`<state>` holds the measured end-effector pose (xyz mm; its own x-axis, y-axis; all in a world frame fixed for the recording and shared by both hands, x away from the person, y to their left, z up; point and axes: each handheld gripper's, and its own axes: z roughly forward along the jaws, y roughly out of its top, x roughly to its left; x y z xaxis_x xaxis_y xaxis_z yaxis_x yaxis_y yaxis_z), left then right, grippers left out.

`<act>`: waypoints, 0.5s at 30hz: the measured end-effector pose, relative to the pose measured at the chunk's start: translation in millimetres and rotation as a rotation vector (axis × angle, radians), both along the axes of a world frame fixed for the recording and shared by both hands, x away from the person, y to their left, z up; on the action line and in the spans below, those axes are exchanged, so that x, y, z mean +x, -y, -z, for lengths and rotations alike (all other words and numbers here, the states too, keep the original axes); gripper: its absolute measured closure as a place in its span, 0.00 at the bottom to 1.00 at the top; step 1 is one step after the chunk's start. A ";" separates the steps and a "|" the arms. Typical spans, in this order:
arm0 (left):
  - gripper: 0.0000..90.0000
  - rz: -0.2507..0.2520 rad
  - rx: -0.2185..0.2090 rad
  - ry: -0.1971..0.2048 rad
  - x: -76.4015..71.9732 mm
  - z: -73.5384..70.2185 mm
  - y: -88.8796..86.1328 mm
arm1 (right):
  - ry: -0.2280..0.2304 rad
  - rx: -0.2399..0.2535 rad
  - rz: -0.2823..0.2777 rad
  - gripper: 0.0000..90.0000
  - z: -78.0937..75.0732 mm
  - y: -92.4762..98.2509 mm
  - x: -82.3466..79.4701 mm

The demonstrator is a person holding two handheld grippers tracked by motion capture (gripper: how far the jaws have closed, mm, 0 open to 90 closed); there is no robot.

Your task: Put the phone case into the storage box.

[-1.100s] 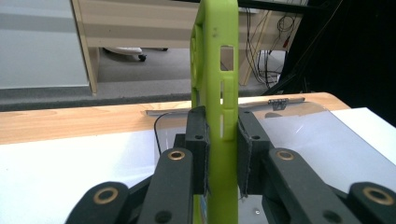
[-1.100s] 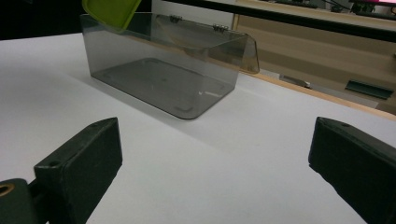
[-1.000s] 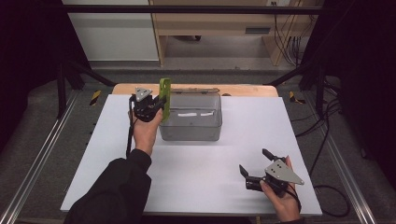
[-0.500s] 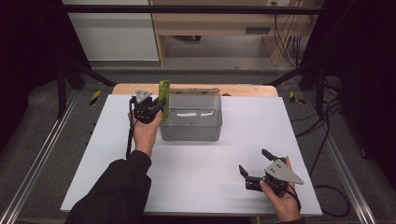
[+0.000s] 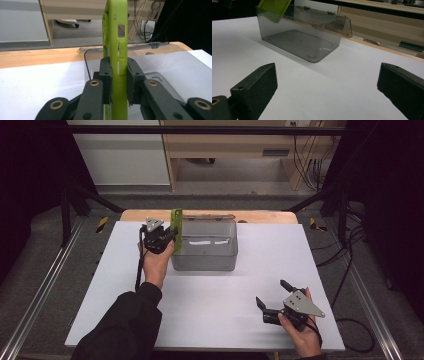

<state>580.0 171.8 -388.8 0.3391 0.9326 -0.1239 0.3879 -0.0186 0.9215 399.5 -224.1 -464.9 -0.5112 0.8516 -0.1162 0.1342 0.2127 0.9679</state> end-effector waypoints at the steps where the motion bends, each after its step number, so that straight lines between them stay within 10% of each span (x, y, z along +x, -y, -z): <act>1: 0.86 0.000 0.000 -0.003 -0.1 0.4 0.0 | -0.001 -0.001 -0.001 0.04 0.0 0.0 0.0; 15: 0.86 0.008 0.001 -0.020 0.1 5.4 0.6 | -0.002 -0.004 -0.002 0.04 0.3 -0.8 0.2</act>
<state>580.1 171.2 -394.1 0.3438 0.9300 -0.1299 0.4059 -0.0224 0.9136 399.7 -223.3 -465.2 -0.5135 0.8498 -0.1186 0.1360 0.2171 0.9666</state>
